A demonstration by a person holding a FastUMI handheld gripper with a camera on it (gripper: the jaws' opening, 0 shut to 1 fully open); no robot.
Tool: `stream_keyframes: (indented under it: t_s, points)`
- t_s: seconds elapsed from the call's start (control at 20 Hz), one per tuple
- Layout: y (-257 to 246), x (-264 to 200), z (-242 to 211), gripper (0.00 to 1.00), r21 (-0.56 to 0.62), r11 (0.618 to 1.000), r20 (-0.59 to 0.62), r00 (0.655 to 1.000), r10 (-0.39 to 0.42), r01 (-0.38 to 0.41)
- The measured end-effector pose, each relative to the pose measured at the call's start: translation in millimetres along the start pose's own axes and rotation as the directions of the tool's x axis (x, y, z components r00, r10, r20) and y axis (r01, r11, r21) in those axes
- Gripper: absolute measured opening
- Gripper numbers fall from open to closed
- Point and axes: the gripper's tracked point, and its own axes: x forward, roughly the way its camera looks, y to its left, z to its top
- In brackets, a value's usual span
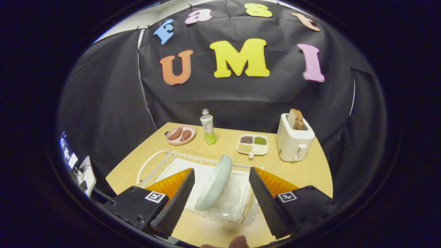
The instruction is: Take the plate from the dish rack, then take the spoon from the basket and place it into the plate.
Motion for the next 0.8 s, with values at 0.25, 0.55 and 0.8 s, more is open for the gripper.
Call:
stream_keyframes:
  t_s: [0.25,0.55,0.8]
  points:
    - [8.8,48.0,-18.7,1.00,0.084,0.996,-0.137,0.990,0.039,-0.027]
    - [20.1,89.5,-43.3,0.87,0.211,0.977,-0.283,0.954,0.095,-0.035]
    - [23.1,106.1,-55.4,0.64,0.225,0.973,-0.362,0.931,0.041,0.045]
